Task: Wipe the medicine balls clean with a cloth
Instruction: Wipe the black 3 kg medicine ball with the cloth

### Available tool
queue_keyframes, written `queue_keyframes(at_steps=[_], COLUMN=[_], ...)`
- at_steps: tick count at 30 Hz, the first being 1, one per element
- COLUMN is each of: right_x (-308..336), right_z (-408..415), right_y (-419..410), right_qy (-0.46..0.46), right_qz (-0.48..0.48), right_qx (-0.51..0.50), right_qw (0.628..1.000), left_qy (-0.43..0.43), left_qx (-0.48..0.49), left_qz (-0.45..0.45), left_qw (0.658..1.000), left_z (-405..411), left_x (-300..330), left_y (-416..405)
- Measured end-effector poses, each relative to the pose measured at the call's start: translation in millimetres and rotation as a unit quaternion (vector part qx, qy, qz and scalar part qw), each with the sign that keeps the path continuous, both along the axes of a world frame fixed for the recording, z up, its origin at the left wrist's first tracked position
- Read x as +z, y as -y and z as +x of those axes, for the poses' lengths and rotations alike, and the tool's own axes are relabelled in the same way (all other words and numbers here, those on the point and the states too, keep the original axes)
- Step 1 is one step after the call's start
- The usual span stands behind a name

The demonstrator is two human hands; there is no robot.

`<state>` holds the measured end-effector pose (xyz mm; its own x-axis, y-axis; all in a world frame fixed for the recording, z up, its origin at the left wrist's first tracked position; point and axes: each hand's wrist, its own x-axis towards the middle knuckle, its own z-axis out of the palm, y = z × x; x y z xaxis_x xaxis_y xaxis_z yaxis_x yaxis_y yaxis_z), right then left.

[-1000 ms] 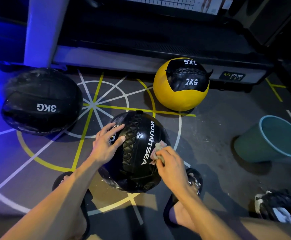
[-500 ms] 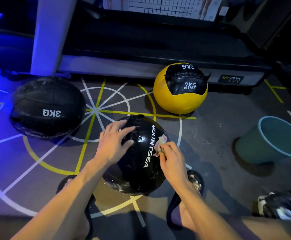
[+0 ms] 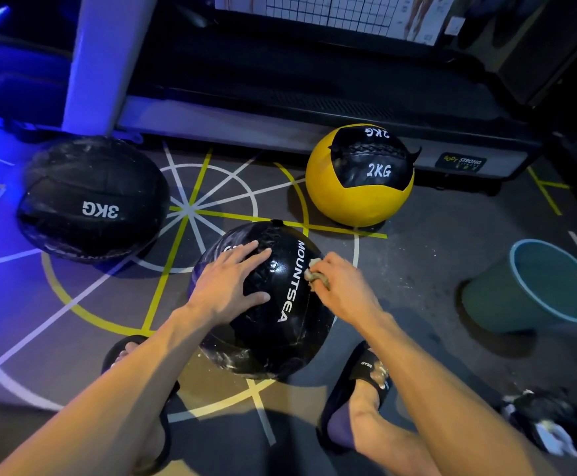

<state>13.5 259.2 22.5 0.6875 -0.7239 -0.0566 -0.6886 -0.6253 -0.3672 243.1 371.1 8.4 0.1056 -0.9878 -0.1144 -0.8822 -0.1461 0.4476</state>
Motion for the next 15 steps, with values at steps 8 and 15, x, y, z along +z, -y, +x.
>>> queue_keyframes(at_steps=[8, 15], right_x=[-14, -19], right_z=[-15, -5], right_y=[-35, -28], right_qy=[0.032, 0.043], right_qz=[0.035, 0.003], right_qx=[0.036, -0.025], right_qw=[0.998, 0.999], left_qy=[-0.005, -0.008], left_qx=[0.003, 0.009], left_qz=[-0.018, -0.012], left_qw=[1.000, 1.000], left_z=[-1, -2], left_x=[-3, -2], left_y=[3, 10])
